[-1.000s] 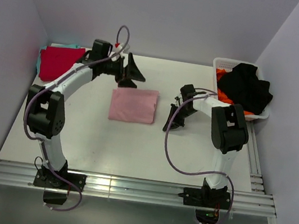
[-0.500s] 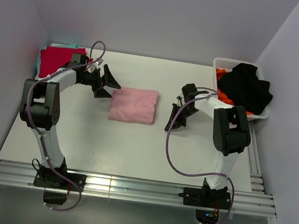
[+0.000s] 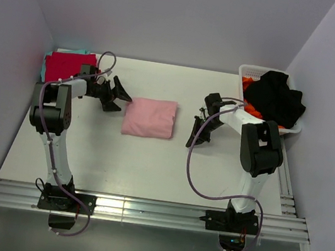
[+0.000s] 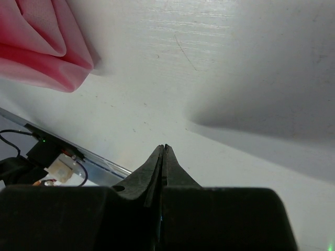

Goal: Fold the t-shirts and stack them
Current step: Smooth out wrinkles on the folded tshirt, then put the neatly folded tshirt into the corner of the board with the left arm

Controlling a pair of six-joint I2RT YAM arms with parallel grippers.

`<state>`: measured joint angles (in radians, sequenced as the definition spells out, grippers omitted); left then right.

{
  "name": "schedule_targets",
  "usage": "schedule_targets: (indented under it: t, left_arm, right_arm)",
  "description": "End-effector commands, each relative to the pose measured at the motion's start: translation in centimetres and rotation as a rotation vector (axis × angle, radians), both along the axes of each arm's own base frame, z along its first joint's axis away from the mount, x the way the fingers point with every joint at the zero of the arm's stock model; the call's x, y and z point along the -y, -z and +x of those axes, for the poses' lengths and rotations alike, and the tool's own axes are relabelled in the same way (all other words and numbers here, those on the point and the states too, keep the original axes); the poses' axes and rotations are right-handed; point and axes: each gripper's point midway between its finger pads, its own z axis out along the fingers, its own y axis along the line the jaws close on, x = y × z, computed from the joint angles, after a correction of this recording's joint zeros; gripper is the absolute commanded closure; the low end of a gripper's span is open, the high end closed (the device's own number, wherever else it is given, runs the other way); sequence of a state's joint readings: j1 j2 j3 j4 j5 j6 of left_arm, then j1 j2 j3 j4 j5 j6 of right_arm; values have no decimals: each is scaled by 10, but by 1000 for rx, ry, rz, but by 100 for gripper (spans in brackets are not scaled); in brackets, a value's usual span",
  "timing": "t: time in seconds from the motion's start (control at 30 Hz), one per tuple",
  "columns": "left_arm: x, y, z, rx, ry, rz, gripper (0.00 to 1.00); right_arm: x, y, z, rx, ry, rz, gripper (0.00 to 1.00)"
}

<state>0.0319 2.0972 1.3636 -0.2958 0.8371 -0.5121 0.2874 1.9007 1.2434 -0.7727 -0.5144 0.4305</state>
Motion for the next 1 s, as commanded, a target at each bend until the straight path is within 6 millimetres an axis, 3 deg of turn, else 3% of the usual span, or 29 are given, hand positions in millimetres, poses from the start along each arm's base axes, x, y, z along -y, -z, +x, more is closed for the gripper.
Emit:
schedule_targets:
  t: [0.0,0.3,0.33,0.37,0.57,0.67,0.7,0.73,0.8,0.9,0.97]
  left_arm:
    - [-8,12,17,62,-12,57,1]
    - [6,39,3,13,18,43,3]
    - [21,42,-3,6,57,45,3]
    - [25,46,-5,2,70,54,3]
    - [39,59,-11,-18,88,99,16]
    - [39,66,-11,-30,79,106,36]
    - [38,69,-11,-41,73,110,60]
    - [37,71,-10,-45,63,119,77]
    - [37,71,-7,-45,50,117,100]
    - [38,68,0,-35,39,110,100]
    - [38,53,16,-1,28,117,100]
  right_arm:
    - [0,-21,12,46,25,7,100]
    - [-2,-15,14,21,32,4,100]
    - [-2,-15,14,21,31,4,100]
    - [-2,-14,14,16,32,4,100]
    - [-2,-15,17,16,22,6,100]
    - [-1,-16,16,19,15,1,100]
    - [0,-16,16,20,14,-1,100]
    - [1,-16,15,20,13,-3,100]
    - [3,-17,15,21,8,-5,100]
    - [6,-17,15,21,6,-8,100]
    - [8,-18,17,26,12,-4,100]
